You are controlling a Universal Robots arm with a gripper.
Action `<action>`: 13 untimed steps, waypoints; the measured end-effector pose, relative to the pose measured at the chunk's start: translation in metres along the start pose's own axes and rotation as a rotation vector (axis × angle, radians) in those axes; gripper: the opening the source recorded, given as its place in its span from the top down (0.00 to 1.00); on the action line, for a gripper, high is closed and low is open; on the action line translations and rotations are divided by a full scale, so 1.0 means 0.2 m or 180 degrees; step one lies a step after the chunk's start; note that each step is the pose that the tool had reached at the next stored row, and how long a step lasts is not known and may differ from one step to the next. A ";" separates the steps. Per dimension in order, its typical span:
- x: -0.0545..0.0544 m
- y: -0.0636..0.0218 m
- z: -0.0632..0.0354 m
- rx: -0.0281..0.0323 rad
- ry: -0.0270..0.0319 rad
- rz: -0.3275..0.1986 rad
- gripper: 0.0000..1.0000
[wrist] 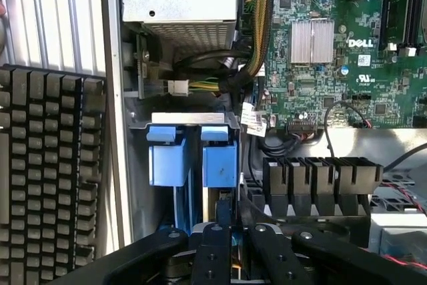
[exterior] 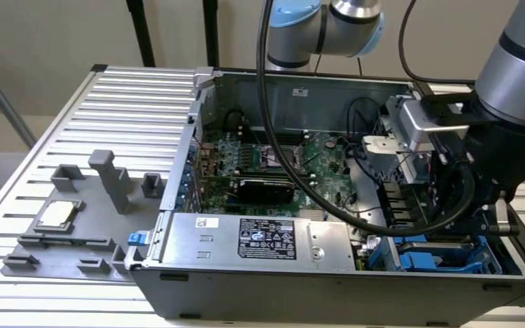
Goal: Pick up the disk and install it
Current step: 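Insert the second disk wire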
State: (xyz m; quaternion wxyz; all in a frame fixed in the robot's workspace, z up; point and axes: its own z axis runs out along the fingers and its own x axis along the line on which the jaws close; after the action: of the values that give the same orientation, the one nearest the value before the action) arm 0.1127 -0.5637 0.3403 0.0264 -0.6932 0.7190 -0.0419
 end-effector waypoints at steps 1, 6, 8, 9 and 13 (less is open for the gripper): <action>0.00 0.000 0.001 0.0000 0.0000 0.0000 1.00; 0.00 0.000 0.010 0.0000 0.0001 0.0000 1.00; 0.00 0.000 0.015 0.0000 0.0001 0.0000 1.00; 0.00 0.000 0.018 0.0000 0.0001 0.0000 1.00; 0.00 0.001 0.027 0.0000 0.0003 0.0000 1.00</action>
State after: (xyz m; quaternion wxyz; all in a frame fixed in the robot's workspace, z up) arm 0.1130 -0.5637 0.3350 0.0261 -0.6932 0.7190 -0.0422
